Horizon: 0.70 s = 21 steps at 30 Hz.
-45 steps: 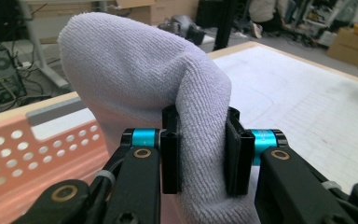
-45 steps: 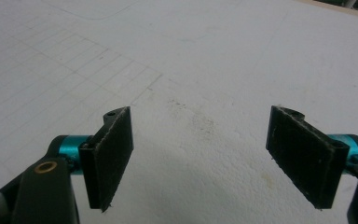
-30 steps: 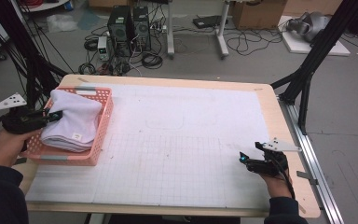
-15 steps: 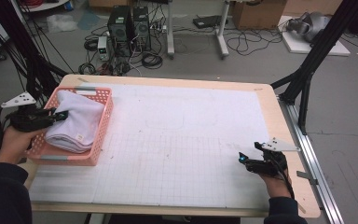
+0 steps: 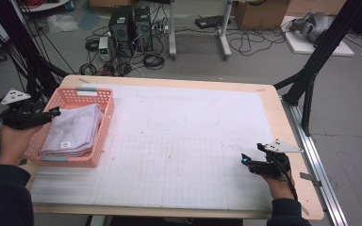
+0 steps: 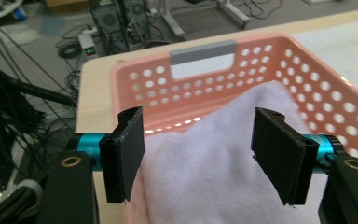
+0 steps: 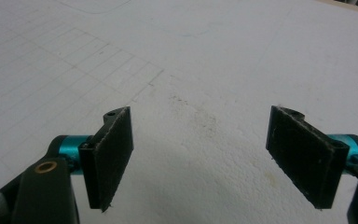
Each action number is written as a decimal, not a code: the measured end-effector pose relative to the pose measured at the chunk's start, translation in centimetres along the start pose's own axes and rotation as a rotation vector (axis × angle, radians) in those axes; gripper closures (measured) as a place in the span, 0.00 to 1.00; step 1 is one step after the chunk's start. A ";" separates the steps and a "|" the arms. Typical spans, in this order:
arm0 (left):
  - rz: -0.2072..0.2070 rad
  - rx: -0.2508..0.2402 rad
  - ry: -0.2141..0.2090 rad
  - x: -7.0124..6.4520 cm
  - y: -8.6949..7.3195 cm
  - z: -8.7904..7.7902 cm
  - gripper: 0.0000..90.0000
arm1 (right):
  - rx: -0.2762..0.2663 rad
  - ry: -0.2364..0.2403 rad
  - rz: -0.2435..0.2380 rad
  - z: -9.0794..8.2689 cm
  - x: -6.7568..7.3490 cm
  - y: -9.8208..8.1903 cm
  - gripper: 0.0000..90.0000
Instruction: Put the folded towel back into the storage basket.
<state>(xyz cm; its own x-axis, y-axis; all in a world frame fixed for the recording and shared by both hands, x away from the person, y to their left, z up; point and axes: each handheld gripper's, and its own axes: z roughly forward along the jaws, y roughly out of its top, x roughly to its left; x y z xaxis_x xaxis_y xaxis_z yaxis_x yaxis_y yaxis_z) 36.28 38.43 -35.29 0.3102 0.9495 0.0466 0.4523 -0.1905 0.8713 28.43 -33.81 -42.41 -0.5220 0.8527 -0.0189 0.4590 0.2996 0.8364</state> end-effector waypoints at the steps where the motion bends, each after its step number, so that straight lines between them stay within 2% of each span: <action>1: 0.002 0.010 -0.008 -0.4 0.0 0.2 0.42 | 0.000 0.001 -0.004 0.0 0.0 0.0 0.24; 3: 0.005 0.032 -0.025 -1.1 0.0 0.8 0.43 | 0.001 0.001 -0.001 0.0 0.1 0.1 0.24; 7: 0.028 0.161 -0.048 -2.5 -0.5 2.8 0.48 | -0.004 -0.002 -0.001 -0.1 0.0 0.0 0.24; 9: 0.031 0.228 -0.039 -2.9 -0.7 3.9 0.49 | -0.004 -0.001 -0.001 -0.1 0.0 0.0 0.24; 12: 0.057 0.319 -0.030 -3.5 -1.3 5.3 0.50 | -0.005 -0.001 -0.003 -0.1 0.0 0.0 0.24; 13: 0.078 0.346 -0.025 -3.7 -1.5 5.8 0.49 | -0.005 -0.001 -0.004 -0.1 0.0 0.0 0.24; 14: 0.089 0.360 -0.026 -4.0 -1.7 6.2 0.50 | -0.005 0.000 -0.003 -0.1 0.0 0.0 0.24; 15: 0.094 0.368 -0.030 -4.2 -1.8 6.4 0.50 | -0.005 0.000 -0.003 -0.1 0.0 0.0 0.24; 18: 0.082 0.350 -0.037 -4.2 -1.7 6.3 0.51 | -0.008 -0.001 -0.001 -0.1 -0.1 0.0 0.24; 19: 0.067 0.323 -0.031 -4.0 -1.6 6.0 0.48 | -0.008 -0.001 0.002 -0.2 -0.1 0.0 0.24; 20: 0.032 0.272 -0.034 -3.8 -1.4 5.5 0.43 | -0.008 -0.002 0.003 -0.2 -0.1 0.0 0.24; 21: -0.021 0.191 -0.055 -3.6 -1.3 4.9 0.40 | -0.008 0.000 0.003 -0.2 -0.1 0.0 0.24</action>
<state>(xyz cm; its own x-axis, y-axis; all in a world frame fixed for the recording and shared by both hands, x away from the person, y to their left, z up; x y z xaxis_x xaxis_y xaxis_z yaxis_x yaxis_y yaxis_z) 38.69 34.01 -38.94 0.3423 0.9396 -0.0021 0.6080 -0.2198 0.7629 28.33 -33.95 -42.25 -0.5210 0.8534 -0.0161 0.4547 0.2934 0.8409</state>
